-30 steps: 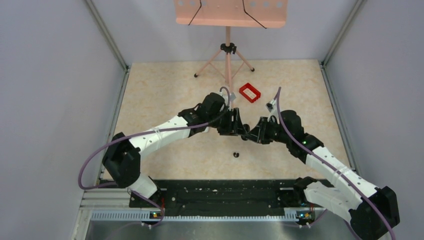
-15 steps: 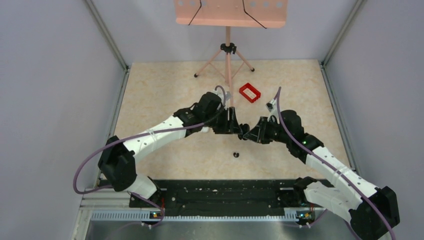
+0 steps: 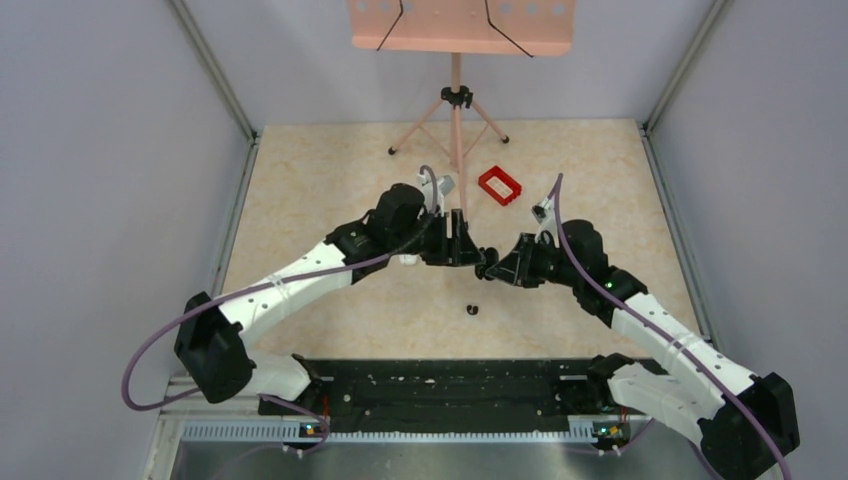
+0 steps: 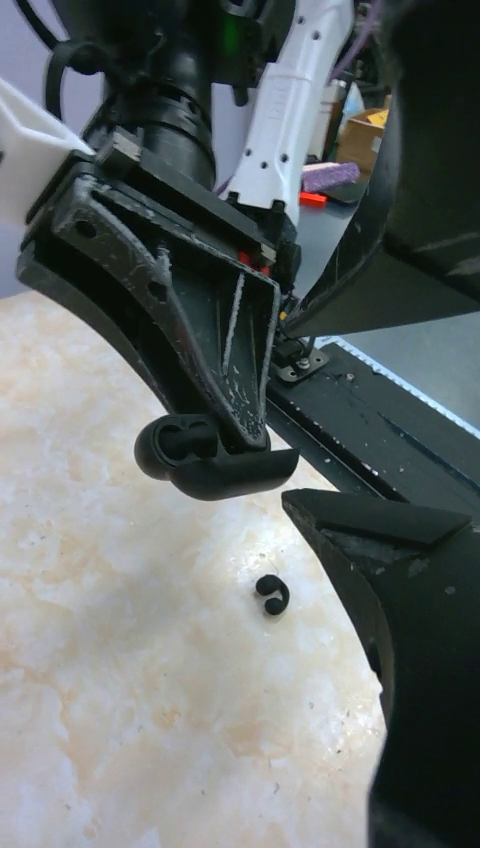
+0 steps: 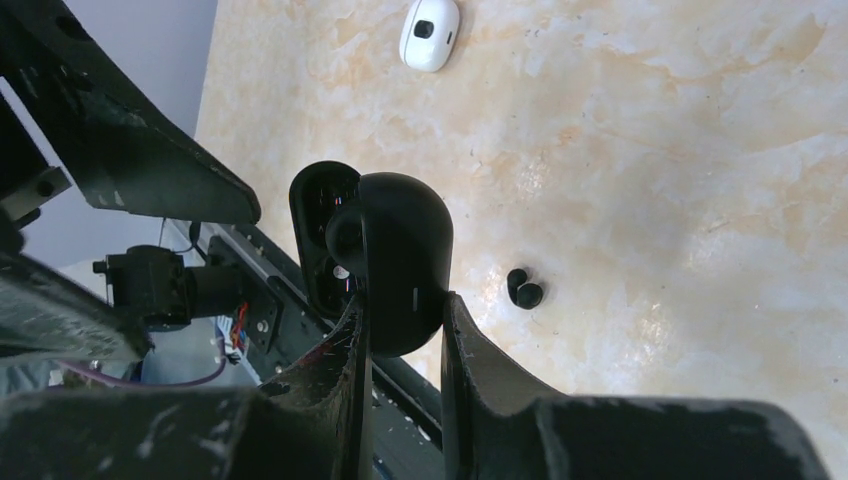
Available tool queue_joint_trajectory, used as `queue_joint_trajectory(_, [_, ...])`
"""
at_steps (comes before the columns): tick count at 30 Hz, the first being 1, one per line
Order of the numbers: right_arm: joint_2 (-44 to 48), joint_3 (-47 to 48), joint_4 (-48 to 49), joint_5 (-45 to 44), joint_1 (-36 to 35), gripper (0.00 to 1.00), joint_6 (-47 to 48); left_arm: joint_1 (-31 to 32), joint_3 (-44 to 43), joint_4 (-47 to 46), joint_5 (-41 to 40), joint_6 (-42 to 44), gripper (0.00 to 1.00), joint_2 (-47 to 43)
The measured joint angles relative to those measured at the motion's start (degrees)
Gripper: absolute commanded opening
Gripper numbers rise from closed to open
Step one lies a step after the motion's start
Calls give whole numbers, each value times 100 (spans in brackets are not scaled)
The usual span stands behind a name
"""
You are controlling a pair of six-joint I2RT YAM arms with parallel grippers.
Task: Insert the wireless bluetooth earbuds into the charging case
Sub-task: Open the charging case, then pass from the right arm to the left
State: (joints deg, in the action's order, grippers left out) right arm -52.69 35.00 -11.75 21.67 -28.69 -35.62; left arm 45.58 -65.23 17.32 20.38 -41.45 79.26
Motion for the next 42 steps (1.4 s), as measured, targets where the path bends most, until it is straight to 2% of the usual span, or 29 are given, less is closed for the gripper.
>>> queue_joint_trajectory(1, [0, 0, 9, 20, 0, 0, -17, -26, 105, -151, 70, -39, 44, -50])
queue_joint_trajectory(3, [0, 0, 26, 61, 0, 0, -44, -164, 503, -647, 310, -179, 45, -166])
queue_joint_trajectory(9, [0, 0, 282, 431, 0, 0, -149, -872, 1751, -2131, 1244, -883, 65, -212])
queue_joint_trajectory(15, [-127, -2, 780, 1054, 0, 0, -306, -1060, 1923, -2785, 1912, -1097, 67, -363])
queue_joint_trajectory(23, [-372, -7, 1438, 1628, 0, 0, -560, -1386, 2354, -3418, 2321, -1292, 72, -1202])
queue_joint_trajectory(25, [-452, -7, 1569, 1718, 0, 0, -621, -1401, 2367, -3442, 2387, -1298, 72, -1252])
queue_joint_trajectory(30, [-555, -7, 1749, 1884, 0, 0, -739, -1401, 2474, -3689, 2583, -1473, 62, -1193])
queue_joint_trajectory(38, [-557, -7, 2022, 2048, 0, 0, -905, -1394, 2527, -4172, 2822, -1805, 60, -898])
queue_joint_trajectory(42, [-570, -7, 2037, 2087, 0, 0, -938, -1351, 2527, -4297, 2861, -1888, 55, -837])
